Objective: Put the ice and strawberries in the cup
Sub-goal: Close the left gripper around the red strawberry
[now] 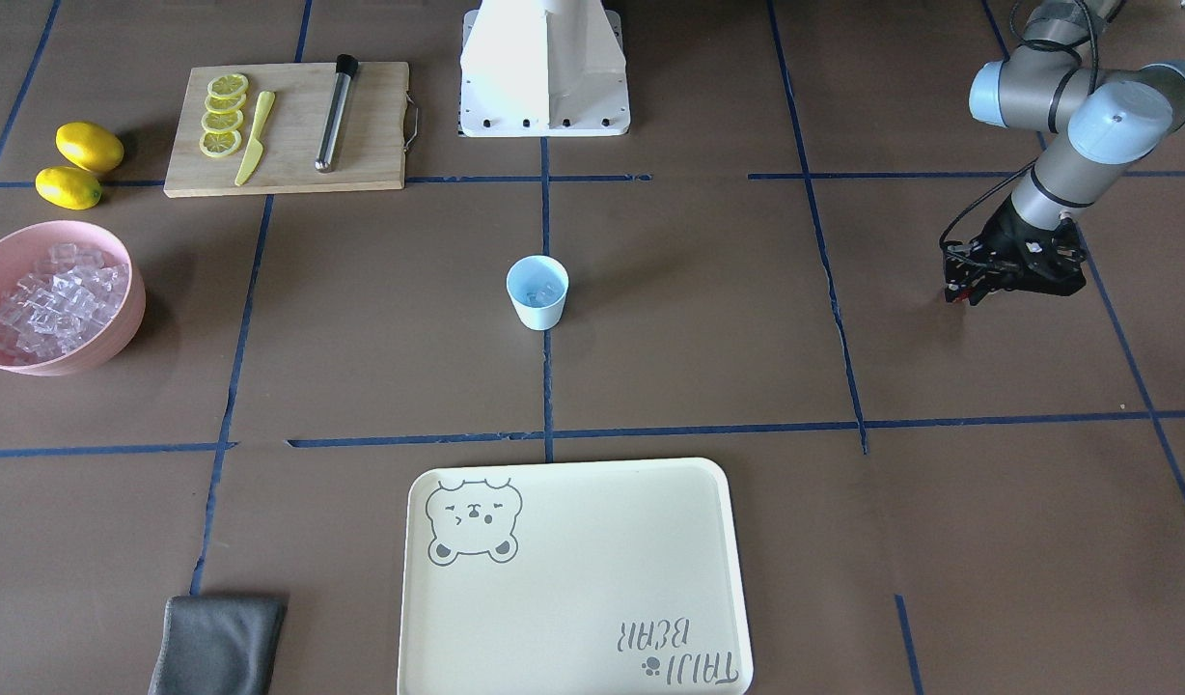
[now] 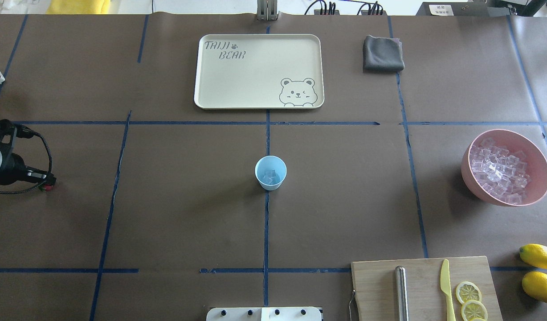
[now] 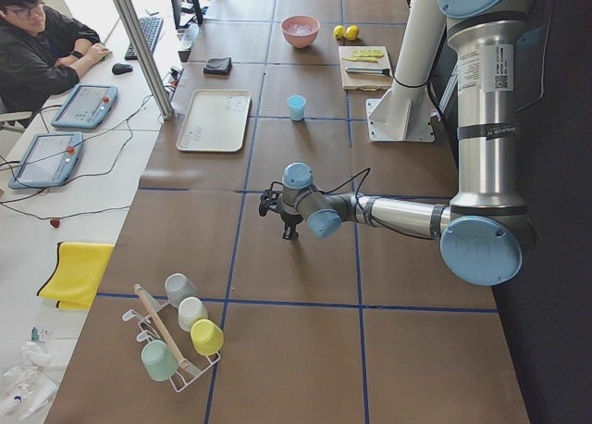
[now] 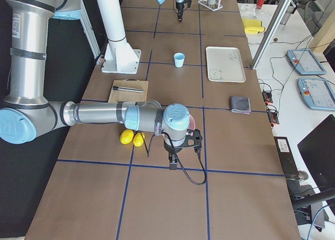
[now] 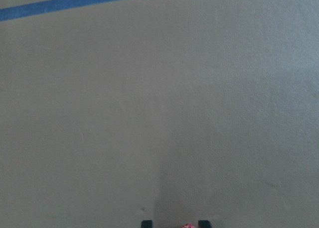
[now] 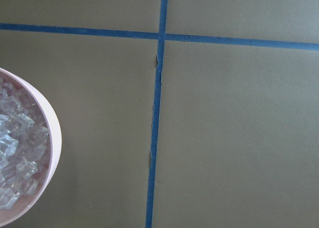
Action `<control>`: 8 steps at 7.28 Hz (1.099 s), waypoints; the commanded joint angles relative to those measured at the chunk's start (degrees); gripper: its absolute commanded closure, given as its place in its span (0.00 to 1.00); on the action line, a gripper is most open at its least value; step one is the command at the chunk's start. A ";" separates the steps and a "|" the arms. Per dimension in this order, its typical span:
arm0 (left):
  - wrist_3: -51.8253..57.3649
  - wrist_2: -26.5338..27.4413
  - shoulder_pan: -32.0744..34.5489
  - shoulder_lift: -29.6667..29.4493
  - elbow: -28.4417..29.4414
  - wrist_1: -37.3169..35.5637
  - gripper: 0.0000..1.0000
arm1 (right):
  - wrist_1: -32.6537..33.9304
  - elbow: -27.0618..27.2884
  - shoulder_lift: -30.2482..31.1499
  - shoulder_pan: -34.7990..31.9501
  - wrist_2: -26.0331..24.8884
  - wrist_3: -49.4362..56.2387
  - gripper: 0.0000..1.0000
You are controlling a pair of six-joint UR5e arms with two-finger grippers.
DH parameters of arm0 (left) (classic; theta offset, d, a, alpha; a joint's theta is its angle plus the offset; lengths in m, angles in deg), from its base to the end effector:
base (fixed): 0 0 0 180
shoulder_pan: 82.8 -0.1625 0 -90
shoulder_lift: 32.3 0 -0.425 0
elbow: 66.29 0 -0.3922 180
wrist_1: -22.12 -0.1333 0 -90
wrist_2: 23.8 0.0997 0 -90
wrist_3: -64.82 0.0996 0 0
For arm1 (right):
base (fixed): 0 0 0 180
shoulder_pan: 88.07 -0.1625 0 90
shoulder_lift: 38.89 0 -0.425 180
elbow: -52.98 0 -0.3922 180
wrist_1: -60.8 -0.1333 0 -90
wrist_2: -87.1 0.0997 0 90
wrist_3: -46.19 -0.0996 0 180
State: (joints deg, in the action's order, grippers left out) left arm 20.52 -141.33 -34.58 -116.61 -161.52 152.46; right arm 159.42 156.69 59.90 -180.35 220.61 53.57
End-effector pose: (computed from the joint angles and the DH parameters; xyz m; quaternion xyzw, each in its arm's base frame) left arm 0.2569 -0.4185 0.5924 0.0894 0.3896 0.0610 0.9146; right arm 0.0814 -0.4177 0.6274 0.0013 -0.3717 -0.0293 0.9279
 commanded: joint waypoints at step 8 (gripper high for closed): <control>1.31 -13.87 7.76 -0.15 -11.61 -8.80 1.00 | 0.00 0.18 -0.35 0.00 0.00 0.00 0.00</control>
State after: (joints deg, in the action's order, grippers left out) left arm 20.87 -153.98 -27.81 -116.47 -169.44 149.21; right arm 159.42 156.82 59.56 -180.35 220.61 53.58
